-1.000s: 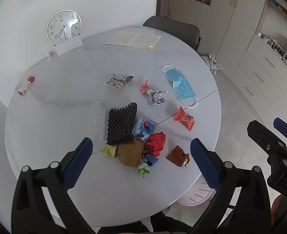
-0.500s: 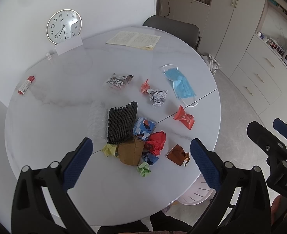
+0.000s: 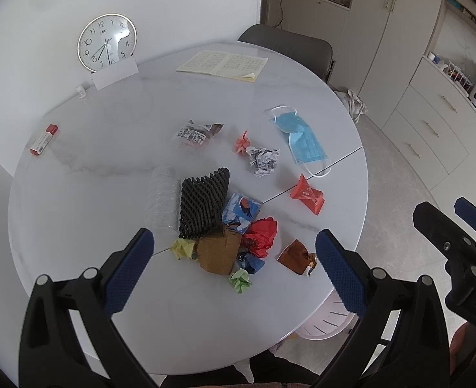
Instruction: Collect trash
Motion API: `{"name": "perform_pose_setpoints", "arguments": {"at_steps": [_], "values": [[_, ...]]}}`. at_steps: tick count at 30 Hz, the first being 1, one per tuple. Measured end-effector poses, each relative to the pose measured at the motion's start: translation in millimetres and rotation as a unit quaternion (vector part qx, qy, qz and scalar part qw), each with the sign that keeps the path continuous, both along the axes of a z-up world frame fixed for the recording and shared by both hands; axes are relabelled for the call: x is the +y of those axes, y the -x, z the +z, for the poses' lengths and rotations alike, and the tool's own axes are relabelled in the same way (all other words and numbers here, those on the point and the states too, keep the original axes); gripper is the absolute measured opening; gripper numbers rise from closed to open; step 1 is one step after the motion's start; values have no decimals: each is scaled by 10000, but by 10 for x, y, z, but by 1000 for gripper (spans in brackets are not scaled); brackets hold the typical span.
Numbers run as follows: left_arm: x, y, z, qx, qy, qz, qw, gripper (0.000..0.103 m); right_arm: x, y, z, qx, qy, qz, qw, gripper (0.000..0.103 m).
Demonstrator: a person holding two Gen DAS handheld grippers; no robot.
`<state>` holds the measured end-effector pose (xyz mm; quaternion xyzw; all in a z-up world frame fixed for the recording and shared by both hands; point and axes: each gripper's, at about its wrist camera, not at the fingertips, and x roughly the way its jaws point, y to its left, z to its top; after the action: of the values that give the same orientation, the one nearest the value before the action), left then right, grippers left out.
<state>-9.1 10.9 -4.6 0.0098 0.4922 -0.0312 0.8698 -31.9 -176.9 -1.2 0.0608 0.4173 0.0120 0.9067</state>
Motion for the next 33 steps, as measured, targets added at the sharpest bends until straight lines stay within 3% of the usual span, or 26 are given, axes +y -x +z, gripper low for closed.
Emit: {"name": "perform_pose_setpoints", "arguments": {"at_steps": [26,33], "values": [[6,-22,-19,14,-11,12,10000,96,-6,15,-27,22,-14,-23,10000,101],[413,-257,-332,233,-7,302,9993,96,-15,-53,-193,122,-175,-113,9997,101]]}}
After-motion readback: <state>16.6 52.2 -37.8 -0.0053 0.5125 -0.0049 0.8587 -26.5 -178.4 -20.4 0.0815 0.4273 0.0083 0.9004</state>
